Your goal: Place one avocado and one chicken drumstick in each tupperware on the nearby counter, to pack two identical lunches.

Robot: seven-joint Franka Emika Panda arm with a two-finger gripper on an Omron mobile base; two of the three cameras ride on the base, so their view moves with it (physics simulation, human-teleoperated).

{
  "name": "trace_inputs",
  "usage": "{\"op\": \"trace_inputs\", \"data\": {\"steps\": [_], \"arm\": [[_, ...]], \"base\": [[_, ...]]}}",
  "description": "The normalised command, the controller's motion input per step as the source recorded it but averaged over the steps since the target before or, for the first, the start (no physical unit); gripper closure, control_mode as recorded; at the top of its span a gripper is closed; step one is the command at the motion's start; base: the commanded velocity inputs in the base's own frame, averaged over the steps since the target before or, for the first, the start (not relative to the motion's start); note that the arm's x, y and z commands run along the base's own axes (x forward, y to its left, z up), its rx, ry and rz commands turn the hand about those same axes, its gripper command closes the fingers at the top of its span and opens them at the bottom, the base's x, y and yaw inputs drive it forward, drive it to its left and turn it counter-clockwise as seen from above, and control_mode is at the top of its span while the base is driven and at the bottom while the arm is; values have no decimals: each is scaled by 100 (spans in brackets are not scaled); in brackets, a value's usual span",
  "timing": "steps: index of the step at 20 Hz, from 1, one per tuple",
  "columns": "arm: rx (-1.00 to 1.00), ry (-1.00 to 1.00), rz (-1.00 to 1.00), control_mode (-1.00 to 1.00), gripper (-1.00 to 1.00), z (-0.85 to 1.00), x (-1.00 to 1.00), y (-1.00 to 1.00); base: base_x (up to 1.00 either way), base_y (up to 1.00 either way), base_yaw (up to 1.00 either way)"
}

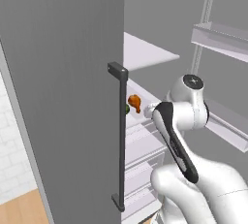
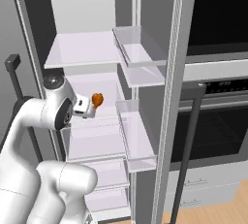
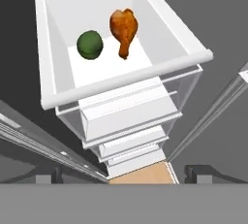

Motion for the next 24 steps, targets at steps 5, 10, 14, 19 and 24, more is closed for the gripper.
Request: {"op": "trace_inputs", "data": {"steps": [5, 10, 14, 19, 24], "arm": [[-4, 0, 0, -100, -100, -39, 83, 0], [-1, 12, 0, -100, -100, -5, 100, 0], [0, 5, 0, -100, -100, 0, 90, 0], [-1, 2, 0, -100, -100, -19, 58, 5], [-1, 3, 0, -100, -100, -38, 45, 0]], "base": [[0, 0, 0], [0, 0, 0], [0, 0, 0], [0, 0, 0], [0, 0, 0]]}}
